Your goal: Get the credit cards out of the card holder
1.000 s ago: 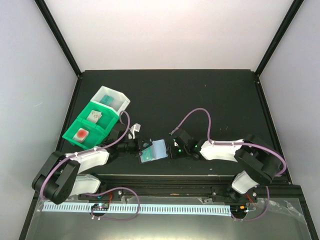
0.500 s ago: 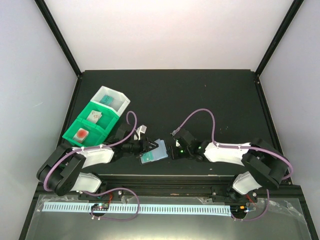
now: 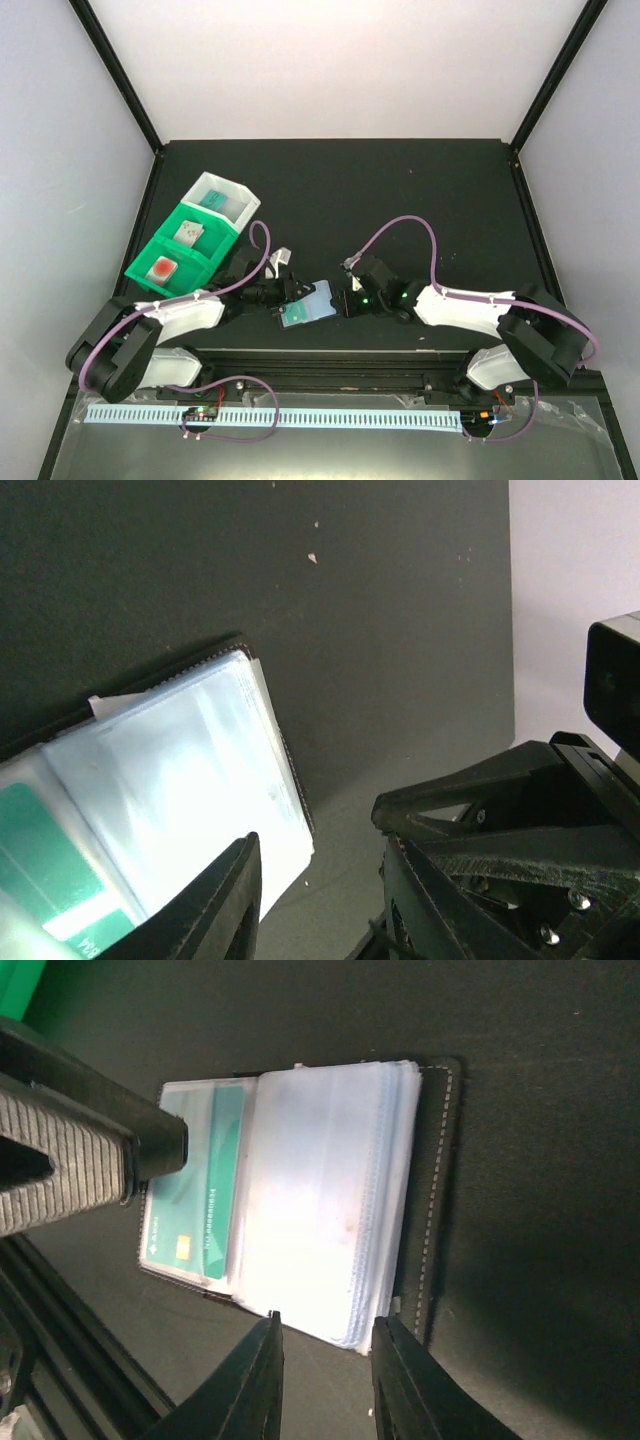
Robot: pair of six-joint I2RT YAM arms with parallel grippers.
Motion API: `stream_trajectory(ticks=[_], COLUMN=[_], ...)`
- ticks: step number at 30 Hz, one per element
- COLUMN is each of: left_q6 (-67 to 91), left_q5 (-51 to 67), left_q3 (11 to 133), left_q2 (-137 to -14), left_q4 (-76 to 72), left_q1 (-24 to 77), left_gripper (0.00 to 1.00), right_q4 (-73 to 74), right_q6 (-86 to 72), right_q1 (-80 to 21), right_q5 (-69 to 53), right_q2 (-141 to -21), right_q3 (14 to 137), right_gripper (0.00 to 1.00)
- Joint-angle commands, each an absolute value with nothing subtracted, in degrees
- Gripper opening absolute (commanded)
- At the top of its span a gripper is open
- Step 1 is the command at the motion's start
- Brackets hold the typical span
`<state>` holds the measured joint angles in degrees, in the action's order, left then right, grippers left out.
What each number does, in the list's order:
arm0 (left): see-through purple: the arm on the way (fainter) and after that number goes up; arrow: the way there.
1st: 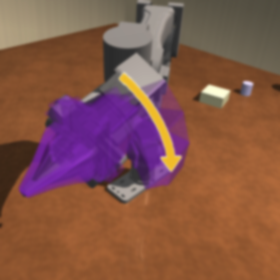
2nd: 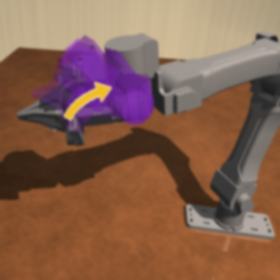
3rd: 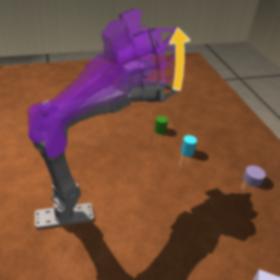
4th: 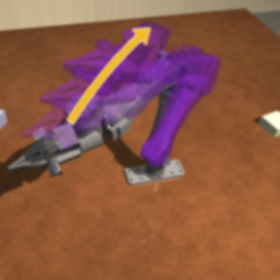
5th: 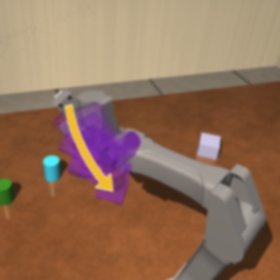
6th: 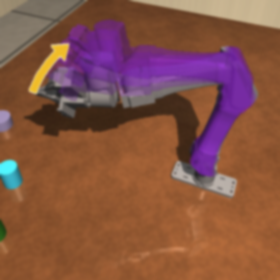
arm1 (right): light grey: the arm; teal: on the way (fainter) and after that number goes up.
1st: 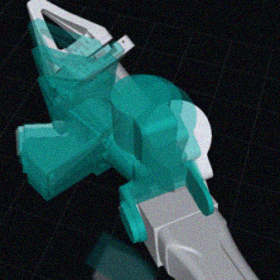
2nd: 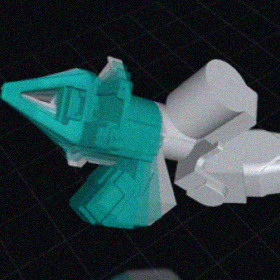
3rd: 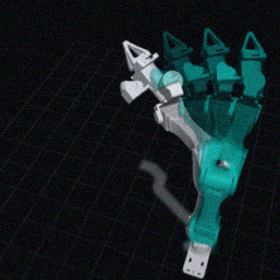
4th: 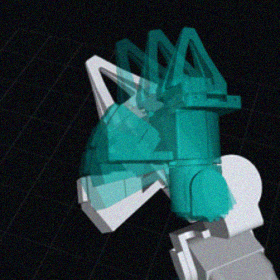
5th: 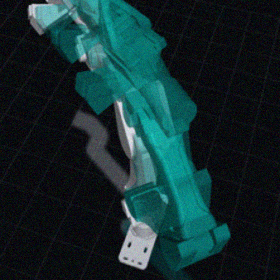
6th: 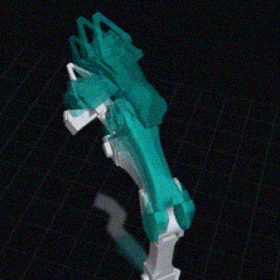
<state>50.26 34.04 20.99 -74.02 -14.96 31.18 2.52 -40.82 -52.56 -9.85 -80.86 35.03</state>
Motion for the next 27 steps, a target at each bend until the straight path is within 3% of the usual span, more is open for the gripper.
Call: stream_trajectory(ticks=[1, 13, 27], left_q6=[46.0, 43.9, 40.9], left_q5=[28.8, 21.8, 21.7], left_q3=[24.3, 20.1, 16.9], left_q2=[-70.1, -64.3, -64.0], left_q4=[-5.7, 6.0, 6.3], left_q1=[30.4, 25.4, 23.4], left_gripper=[0.37, 0.31, 0.23], right_q4=[-0.7, -3.7, -5.8], right_q6=[-40.8, -40.8, -41.3], right_q1=[-52.3, -53.9, -54.3], right_q5=[-13.5, -18.8, -22.0], right_q2=[-81.4, -90.5, -100.1], right_q3=[37.1, 44.4, 48.6], right_gripper=[0.27, 0.24, 0.24])
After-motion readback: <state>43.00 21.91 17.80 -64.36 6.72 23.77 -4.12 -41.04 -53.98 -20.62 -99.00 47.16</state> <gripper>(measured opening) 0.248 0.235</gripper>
